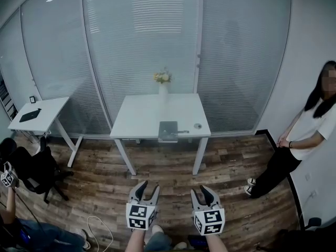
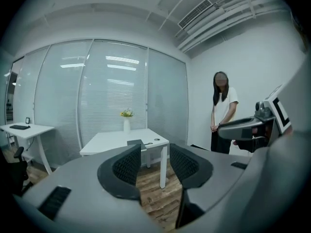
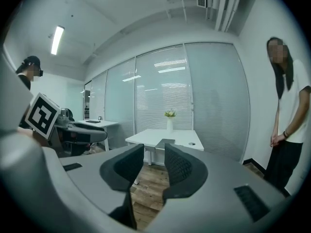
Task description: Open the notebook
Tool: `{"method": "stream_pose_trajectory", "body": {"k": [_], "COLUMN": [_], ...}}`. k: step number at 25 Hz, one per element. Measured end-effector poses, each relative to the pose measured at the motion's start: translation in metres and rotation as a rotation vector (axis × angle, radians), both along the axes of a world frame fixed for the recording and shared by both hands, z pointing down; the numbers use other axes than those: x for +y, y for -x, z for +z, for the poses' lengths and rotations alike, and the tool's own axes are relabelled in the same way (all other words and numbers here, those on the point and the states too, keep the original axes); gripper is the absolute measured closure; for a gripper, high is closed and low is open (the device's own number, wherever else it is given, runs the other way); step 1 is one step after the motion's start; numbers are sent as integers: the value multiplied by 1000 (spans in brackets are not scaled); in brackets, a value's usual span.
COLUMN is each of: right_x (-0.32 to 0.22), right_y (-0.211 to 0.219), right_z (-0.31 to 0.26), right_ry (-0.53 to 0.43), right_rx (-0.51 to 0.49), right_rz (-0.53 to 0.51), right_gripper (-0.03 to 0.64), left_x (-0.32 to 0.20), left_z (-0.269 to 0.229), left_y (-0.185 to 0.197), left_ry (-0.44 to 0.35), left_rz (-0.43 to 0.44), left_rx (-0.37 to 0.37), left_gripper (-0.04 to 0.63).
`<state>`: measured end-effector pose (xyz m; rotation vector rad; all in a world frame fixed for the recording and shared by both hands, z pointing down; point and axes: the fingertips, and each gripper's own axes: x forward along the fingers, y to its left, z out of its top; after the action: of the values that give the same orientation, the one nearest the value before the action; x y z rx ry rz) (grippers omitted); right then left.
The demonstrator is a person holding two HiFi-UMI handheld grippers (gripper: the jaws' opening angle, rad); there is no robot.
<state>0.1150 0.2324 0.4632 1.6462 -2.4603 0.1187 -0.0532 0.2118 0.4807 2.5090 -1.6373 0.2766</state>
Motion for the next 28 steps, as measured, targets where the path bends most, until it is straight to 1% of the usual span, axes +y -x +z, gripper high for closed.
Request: {"method": "stream_pose_trajectory", "body": {"k": [7, 10, 13, 17, 22, 25, 28], "right_x": [-17, -32, -53, -98, -172, -215, -251], "right_y": [-4, -7, -12, -15, -11, -7, 0], "right_z": [13, 21, 31, 45, 60, 70, 82], "right_ry": [23, 39, 58, 86, 122, 150, 183], "right_rx": [21, 33, 45, 67, 114, 125, 133], "right_rz": [-11, -8, -3, 1, 2, 7, 5], "right_gripper": [476, 476, 474, 471, 462, 457, 456], "left_x": [-15, -31, -54, -100, -175, -218, -258], "left_z": [18, 25, 35, 49, 62, 74, 82], "left_y": [-6, -10, -16, -23, -26, -25, -24], "left_ry": [31, 39, 50, 72, 96, 119, 132], "left_rz": [-2, 4, 15, 31, 55, 78, 101], "left_rx": [-34, -46, -76, -98, -144, -180, -192], "left_gripper": [405, 405, 405, 405, 405, 405, 405]}}
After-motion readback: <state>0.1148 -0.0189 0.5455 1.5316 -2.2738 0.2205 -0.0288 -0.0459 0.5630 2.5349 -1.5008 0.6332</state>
